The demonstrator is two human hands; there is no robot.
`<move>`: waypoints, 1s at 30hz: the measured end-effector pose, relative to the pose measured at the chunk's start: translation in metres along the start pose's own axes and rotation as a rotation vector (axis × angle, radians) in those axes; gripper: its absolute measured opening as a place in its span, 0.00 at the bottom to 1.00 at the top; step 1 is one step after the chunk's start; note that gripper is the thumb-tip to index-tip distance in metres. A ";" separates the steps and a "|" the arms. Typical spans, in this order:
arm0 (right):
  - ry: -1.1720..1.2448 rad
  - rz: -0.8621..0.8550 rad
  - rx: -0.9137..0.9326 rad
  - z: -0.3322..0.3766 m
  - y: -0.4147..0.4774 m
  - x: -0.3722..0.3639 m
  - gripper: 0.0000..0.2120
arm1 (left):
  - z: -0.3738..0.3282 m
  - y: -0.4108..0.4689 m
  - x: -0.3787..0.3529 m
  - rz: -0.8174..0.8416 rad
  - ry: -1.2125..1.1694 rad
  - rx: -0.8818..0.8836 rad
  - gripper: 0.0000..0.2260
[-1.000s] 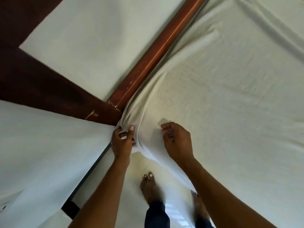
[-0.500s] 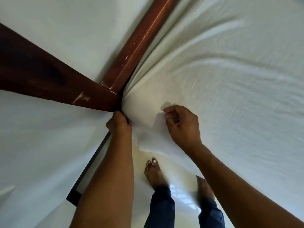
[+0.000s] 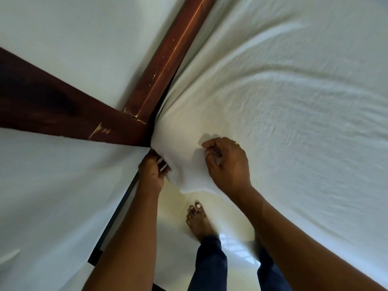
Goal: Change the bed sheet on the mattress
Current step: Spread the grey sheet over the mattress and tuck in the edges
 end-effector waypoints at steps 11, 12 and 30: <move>-0.212 0.108 0.308 0.027 -0.032 -0.015 0.13 | -0.009 0.017 -0.007 -0.395 0.533 -0.140 0.12; -0.241 0.094 0.301 0.024 -0.039 -0.012 0.13 | -0.006 0.014 -0.006 -0.356 0.304 -0.035 0.12; -0.259 -0.148 0.107 -0.023 -0.022 0.063 0.23 | -0.046 -0.178 -0.077 -0.115 0.515 -1.420 0.21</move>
Point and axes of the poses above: each hand's wrist, its own y-axis towards the middle knuckle, its own x-axis out of the back of the hand, z = x × y, the point moved 6 cm from there along y, towards the middle knuckle, and after that the axes turned 5 degrees about -z, right-handed, at the moved point
